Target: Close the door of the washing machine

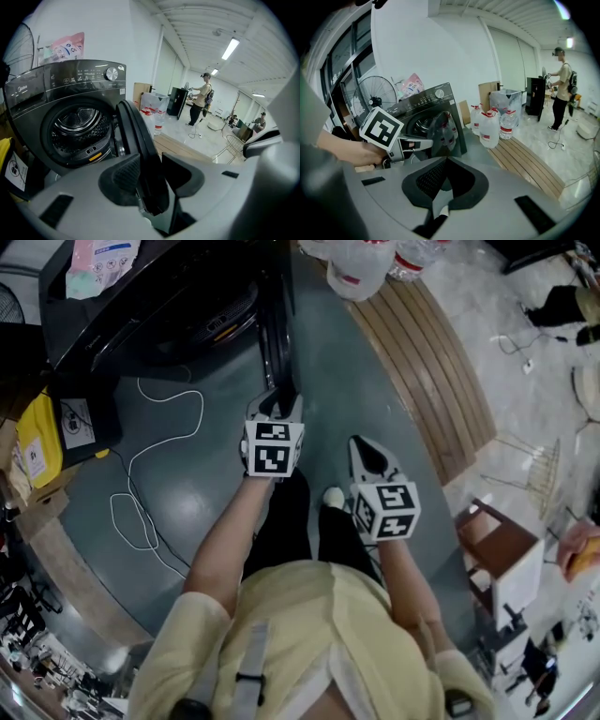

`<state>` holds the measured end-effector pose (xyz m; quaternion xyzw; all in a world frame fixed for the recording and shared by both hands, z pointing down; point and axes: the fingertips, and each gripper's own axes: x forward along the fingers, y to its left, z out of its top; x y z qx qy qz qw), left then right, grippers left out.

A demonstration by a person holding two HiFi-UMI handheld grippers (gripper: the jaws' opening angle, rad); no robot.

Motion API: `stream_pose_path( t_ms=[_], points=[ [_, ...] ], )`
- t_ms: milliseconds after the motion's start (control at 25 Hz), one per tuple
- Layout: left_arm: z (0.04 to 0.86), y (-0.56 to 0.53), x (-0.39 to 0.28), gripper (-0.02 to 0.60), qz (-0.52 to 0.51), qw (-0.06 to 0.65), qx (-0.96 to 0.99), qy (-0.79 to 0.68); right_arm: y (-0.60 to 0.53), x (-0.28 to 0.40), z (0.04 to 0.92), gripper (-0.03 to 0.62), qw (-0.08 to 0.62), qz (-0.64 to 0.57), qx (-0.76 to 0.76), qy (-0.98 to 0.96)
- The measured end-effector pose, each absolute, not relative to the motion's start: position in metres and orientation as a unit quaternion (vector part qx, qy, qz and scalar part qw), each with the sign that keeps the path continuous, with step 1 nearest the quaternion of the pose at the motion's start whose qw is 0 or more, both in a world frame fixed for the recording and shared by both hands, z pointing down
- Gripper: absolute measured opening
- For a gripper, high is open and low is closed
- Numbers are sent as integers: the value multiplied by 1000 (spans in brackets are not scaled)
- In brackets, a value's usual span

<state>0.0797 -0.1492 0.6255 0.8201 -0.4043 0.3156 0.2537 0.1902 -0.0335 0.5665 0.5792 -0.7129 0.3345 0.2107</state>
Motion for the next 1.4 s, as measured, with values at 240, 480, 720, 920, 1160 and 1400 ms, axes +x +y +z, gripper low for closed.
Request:
stream_pose_path(
  t_ms=[240, 480, 720, 920, 1160, 1400],
  points=[
    [625, -149, 79, 141, 317, 263, 820, -397, -36, 186, 563, 6, 218, 333, 581, -710],
    [625, -148, 78, 137, 314, 269, 822, -391, -42, 176, 561, 6, 223, 330, 578, -712],
    [626, -149, 68, 135, 318, 265, 829, -376, -60, 162, 557, 6, 223, 324, 580, -714],
    [628, -152, 53, 135, 322, 265, 833, -365, -79, 156, 551, 6, 215, 316, 594, -708],
    [628, -155, 35, 135, 332, 270, 826, -367, -100, 149, 542, 6, 210, 306, 588, -718],
    [630, -156, 26, 135, 348, 286, 806, -384, -119, 142, 545, 6, 210, 305, 553, -746]
  ],
)
